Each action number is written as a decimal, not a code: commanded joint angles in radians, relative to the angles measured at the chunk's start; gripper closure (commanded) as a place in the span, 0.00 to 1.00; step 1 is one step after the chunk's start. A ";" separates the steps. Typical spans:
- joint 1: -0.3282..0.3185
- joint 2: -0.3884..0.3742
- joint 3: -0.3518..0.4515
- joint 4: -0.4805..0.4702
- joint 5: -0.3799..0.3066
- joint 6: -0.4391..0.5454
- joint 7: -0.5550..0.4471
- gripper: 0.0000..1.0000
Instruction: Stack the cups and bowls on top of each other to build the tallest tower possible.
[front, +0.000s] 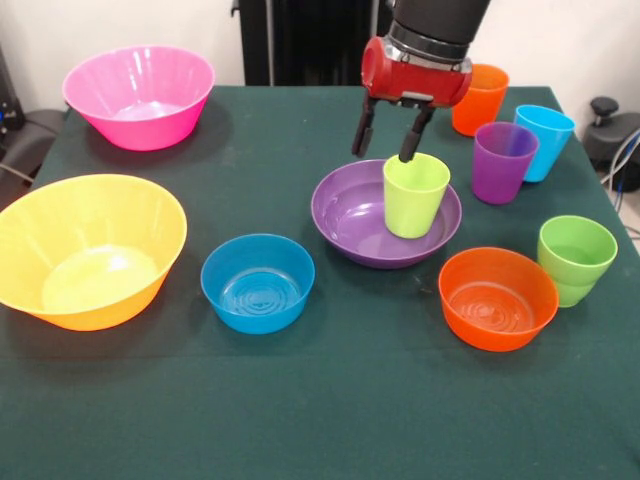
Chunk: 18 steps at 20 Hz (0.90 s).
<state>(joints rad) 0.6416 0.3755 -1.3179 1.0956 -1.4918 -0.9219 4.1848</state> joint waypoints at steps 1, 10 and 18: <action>0.003 0.063 0.121 -0.119 0.013 -0.025 0.225 0.00; 0.005 0.040 0.158 -0.108 0.055 -0.029 0.206 0.00; 0.006 0.039 0.172 -0.103 0.068 -0.025 0.189 0.00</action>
<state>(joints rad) 0.6424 0.4008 -1.3177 1.0955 -1.4820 -0.9221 4.1848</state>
